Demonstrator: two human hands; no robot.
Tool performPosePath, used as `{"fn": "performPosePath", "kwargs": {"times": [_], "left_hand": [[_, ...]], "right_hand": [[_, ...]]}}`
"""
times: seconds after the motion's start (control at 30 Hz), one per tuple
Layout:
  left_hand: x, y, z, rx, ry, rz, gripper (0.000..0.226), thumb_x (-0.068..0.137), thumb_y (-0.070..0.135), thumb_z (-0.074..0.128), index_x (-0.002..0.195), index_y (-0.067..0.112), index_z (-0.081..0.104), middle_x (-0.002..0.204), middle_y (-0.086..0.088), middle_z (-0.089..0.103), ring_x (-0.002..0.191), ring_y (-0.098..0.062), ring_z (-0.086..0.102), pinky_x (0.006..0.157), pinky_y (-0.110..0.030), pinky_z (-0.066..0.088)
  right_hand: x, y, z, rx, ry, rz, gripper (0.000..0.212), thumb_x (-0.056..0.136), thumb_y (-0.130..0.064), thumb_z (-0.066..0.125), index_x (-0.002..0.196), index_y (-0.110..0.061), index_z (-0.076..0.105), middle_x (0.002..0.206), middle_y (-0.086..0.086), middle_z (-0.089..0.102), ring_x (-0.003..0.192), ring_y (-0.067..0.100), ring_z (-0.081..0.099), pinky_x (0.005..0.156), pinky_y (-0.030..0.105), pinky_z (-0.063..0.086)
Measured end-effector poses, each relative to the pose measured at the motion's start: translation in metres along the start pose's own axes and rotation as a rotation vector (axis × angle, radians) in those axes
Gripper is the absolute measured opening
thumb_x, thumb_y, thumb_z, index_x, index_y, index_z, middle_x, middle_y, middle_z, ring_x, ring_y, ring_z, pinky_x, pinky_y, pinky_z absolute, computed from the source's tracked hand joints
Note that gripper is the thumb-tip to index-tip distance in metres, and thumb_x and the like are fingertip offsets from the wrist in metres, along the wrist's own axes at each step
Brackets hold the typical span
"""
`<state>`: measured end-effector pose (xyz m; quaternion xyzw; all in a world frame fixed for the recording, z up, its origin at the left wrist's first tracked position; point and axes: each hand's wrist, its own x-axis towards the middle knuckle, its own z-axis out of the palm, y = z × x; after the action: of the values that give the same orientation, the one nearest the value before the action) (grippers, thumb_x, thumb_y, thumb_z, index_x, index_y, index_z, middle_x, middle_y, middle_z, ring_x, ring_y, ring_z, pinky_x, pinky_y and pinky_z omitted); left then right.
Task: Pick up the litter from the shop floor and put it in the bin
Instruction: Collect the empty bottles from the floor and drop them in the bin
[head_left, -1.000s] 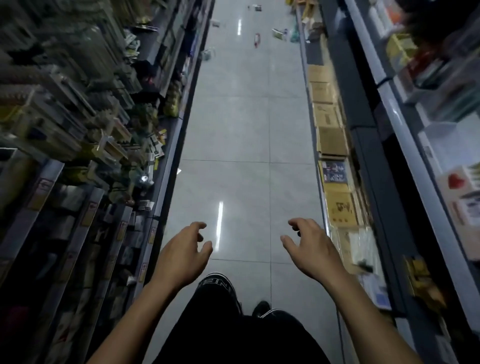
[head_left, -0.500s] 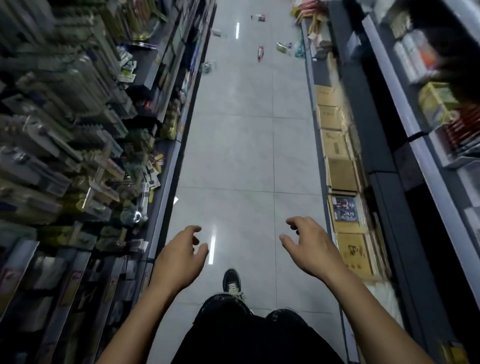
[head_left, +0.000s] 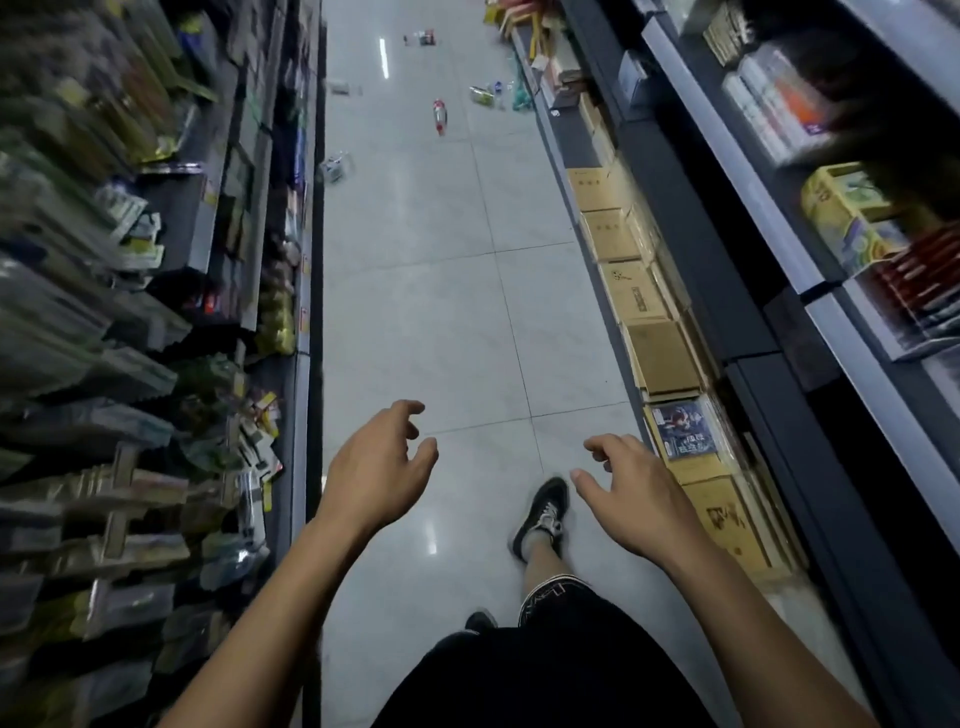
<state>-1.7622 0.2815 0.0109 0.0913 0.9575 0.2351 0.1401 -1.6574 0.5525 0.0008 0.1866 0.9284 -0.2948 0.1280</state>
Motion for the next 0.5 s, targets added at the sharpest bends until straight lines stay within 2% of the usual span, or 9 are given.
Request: {"fn": "performPosePath", "kwargs": {"times": [0.27, 0.5], "left_hand": [[0.143, 0.045, -0.01, 0.029, -0.008, -0.006, 0.045, 0.095, 0.046, 0.05, 0.137, 0.033, 0.047, 0.113, 0.016, 0.061, 0.092, -0.004, 0.062, 0.08, -0.037, 0.055], [0.219, 0.053, -0.026, -0.003, 0.032, -0.141, 0.045, 0.096, 0.045, 0.05, 0.139, 0.034, 0.046, 0.114, 0.016, 0.061, 0.091, -0.003, 0.06, 0.077, -0.033, 0.052]], "right_hand": [[0.144, 0.002, -0.049, 0.054, -0.02, 0.005, 0.044, 0.096, -0.046, 0.055, 0.135, -0.025, 0.054, 0.13, -0.007, 0.055, 0.117, 0.012, 0.053, 0.095, 0.034, 0.048], [0.274, -0.034, -0.089, -0.042, -0.093, -0.134, 0.045, 0.097, -0.047, 0.053, 0.136, -0.025, 0.054, 0.131, -0.006, 0.055, 0.119, 0.012, 0.053, 0.094, 0.034, 0.047]]}}
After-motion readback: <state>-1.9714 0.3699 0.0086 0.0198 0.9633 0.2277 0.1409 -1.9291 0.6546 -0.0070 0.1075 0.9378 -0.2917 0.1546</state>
